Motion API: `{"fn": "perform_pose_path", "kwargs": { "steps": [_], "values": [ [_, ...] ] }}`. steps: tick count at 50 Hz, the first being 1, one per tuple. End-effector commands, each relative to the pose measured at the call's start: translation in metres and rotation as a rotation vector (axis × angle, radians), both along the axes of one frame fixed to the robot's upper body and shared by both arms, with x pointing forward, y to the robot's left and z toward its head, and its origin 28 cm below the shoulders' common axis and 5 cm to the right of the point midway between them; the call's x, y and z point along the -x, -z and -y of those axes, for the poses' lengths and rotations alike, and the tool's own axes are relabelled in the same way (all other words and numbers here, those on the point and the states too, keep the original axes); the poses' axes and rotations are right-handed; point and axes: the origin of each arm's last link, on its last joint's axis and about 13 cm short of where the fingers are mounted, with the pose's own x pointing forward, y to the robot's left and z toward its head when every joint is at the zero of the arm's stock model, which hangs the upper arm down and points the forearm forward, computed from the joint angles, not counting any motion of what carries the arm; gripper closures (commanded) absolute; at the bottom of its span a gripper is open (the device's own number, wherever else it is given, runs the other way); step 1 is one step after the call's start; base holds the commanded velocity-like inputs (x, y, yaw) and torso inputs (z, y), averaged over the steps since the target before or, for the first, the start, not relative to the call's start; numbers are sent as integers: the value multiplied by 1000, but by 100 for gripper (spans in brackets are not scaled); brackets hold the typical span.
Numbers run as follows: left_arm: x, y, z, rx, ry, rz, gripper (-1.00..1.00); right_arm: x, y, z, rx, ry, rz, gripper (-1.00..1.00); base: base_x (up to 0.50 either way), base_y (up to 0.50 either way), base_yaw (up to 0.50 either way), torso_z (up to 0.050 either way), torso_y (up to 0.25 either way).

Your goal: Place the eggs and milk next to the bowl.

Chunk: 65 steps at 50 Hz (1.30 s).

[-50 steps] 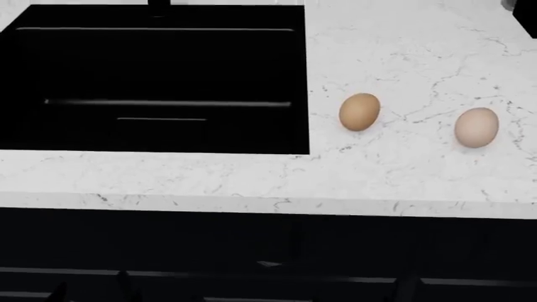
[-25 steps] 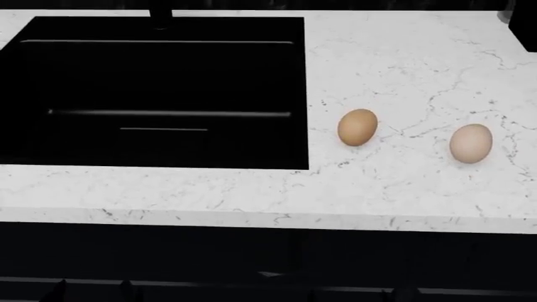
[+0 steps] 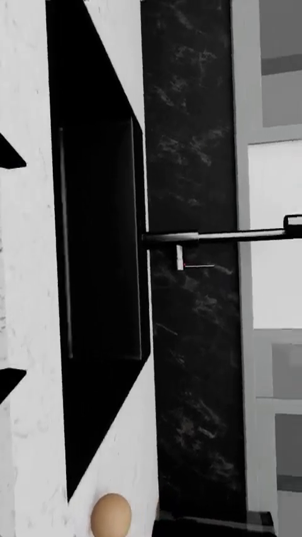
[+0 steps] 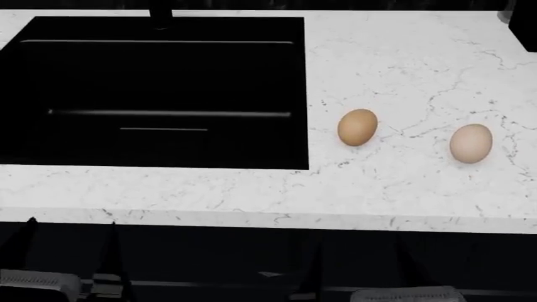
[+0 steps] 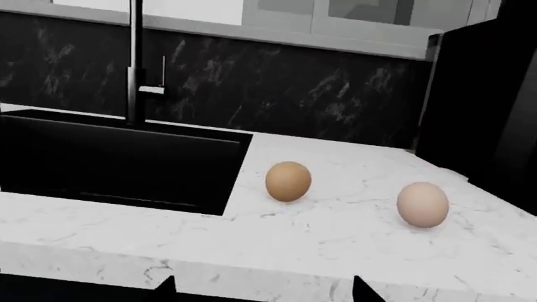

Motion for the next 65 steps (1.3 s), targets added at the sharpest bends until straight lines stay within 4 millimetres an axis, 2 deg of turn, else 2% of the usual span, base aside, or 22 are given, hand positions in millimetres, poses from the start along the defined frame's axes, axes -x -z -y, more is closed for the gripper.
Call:
{"fn": "perform_pose_path", "kwargs": {
  "steps": [1,9,20,32,42,60,65],
  "values": [
    [-20,-56,-12,59,14,77,-100,-11,-44,14,87,7,82,-100,0,0,0,0,0],
    [-40,-97,-19,85,-2,124,-100,-25,-76,25,121,17,124,-100,0,0,0,0,0],
    [-68,-129,-20,100,22,119,-100,-50,-116,38,125,11,168,-100,0,0,0,0,0],
    [-69,-128,-21,41,17,121,-100,-53,-121,37,74,-18,193,-100,0,-16,0,0,0],
    [-69,-120,-18,19,30,109,-100,-51,-119,38,76,-14,190,-100,0,-500,0,0,0],
    [-68,-118,-14,-2,60,127,-100,-50,-117,38,84,-18,188,-100,0,-496,0,0,0],
    [-67,-117,-14,-5,64,130,-100,-50,-119,38,88,-18,192,-100,0,0,0,0,0]
  ]
}}
